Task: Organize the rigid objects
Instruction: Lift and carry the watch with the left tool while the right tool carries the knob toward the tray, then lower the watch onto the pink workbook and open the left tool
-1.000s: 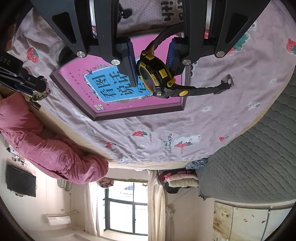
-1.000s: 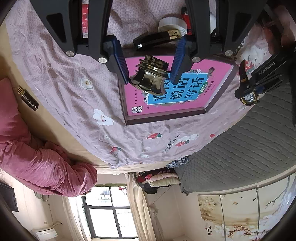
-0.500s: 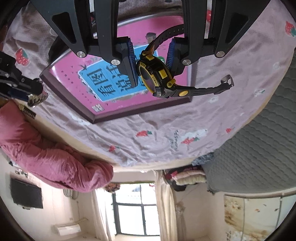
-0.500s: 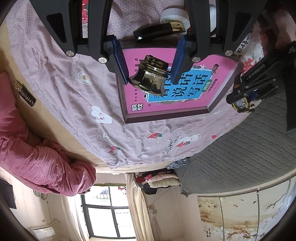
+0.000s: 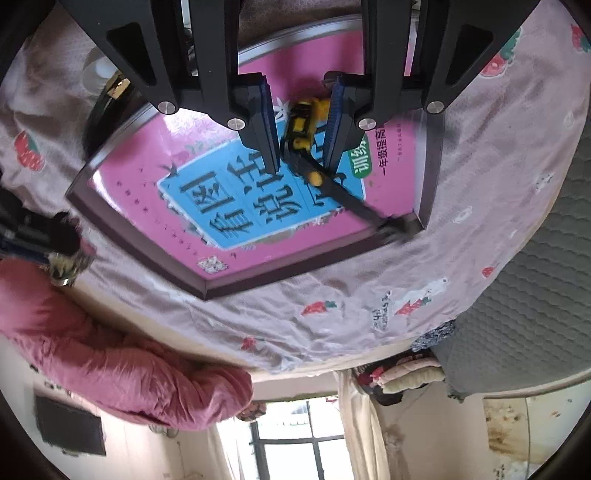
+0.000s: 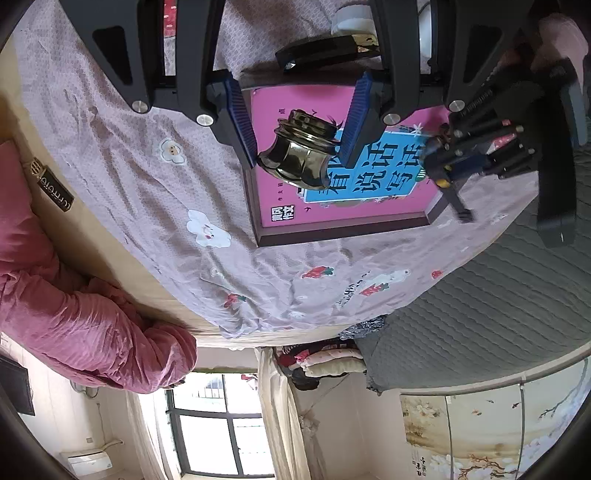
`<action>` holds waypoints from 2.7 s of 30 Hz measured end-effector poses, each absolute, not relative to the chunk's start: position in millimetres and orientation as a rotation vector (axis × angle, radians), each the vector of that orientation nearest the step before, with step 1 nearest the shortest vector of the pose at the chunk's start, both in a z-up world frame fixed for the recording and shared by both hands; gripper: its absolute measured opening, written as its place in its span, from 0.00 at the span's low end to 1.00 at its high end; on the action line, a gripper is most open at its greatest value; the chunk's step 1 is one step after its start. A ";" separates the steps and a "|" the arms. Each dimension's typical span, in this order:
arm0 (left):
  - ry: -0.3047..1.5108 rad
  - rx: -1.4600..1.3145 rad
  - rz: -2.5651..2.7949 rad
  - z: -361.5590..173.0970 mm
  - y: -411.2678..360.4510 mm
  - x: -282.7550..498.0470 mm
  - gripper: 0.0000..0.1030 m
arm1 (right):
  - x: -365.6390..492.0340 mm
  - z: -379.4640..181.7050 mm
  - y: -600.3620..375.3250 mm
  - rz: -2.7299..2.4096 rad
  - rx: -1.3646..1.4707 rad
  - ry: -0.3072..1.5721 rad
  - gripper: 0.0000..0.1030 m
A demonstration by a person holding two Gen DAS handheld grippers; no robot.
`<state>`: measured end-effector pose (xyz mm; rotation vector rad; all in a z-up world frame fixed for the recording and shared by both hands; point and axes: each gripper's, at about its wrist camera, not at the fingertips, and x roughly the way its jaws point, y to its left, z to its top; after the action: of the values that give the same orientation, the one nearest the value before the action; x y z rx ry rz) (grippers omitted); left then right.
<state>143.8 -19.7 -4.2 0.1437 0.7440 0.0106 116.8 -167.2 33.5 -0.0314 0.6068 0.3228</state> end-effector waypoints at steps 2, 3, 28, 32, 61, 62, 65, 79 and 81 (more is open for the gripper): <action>0.759 0.137 0.000 -8.2 -20.1 145.5 0.23 | 118.3 32.3 -167.1 0.323 -0.029 0.613 0.46; 0.765 0.135 -0.001 -9.5 -19.9 145.8 0.23 | 119.7 31.5 -167.3 0.321 -0.027 0.617 0.46; 0.829 -0.056 0.000 -14.4 8.4 149.4 0.23 | 141.3 -9.7 -144.0 0.296 -0.187 0.813 0.46; 0.831 -0.074 0.001 -13.7 12.3 149.3 0.23 | 140.7 -12.8 -141.1 0.295 -0.227 0.822 0.46; 0.857 -0.235 -0.008 -18.6 37.3 147.8 0.24 | 139.7 -7.5 -148.4 0.275 -0.224 0.841 0.46; 0.857 -0.242 -0.007 -18.9 38.6 148.6 0.24 | 139.4 -7.2 -148.4 0.275 -0.224 0.841 0.46; 0.844 -0.252 -0.005 -17.3 41.1 148.9 0.24 | 139.2 -6.8 -148.6 0.274 -0.220 0.839 0.46; 0.818 -0.259 -0.025 -9.6 37.9 143.7 0.40 | 139.1 -5.2 -148.9 0.268 -0.230 0.826 0.45; 0.817 -0.257 -0.022 -9.2 37.5 143.8 0.41 | 139.0 -4.5 -148.7 0.267 -0.234 0.822 0.45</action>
<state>143.8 37.5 -9.2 -0.2566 0.8174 -0.0220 139.0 -148.7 -4.5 -0.2338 0.8225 0.2667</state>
